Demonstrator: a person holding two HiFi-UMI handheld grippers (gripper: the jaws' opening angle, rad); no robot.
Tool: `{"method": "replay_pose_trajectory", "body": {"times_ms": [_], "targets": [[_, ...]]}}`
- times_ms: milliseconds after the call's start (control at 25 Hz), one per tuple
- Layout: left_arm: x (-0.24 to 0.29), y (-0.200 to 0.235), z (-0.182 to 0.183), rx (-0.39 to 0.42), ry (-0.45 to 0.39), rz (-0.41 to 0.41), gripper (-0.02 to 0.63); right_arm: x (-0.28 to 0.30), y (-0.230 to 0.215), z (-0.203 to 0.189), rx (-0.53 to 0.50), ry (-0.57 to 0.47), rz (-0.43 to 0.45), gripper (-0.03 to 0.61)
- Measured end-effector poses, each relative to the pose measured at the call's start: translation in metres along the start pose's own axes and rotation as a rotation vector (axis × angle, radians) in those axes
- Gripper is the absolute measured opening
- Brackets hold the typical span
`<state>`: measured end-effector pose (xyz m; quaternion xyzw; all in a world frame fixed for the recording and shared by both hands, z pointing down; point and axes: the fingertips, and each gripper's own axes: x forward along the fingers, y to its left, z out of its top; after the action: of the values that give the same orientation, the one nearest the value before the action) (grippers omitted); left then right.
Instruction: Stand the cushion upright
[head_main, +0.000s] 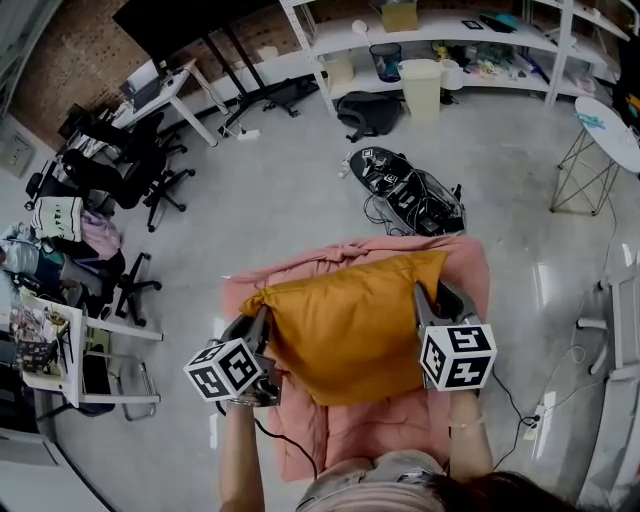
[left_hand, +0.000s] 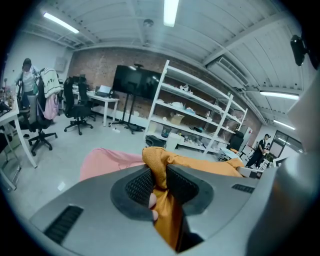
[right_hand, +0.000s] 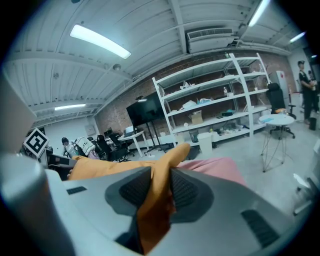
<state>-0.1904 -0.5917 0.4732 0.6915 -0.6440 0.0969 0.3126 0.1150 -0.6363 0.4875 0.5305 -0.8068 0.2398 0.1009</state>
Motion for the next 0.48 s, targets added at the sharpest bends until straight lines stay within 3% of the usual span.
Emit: {"method": "replay_pose_trajectory", "body": {"times_ms": [240, 480], "targets": [[0.0, 0.007, 0.001, 0.035, 0.03, 0.027, 0.087, 0.004, -0.001, 0.001, -0.017, -0.014, -0.032, 0.133], [-0.017, 0.013, 0.001, 0.008, -0.011, 0.029, 0.114, -0.003, -0.003, -0.004, -0.01, -0.025, -0.066, 0.183]]}}
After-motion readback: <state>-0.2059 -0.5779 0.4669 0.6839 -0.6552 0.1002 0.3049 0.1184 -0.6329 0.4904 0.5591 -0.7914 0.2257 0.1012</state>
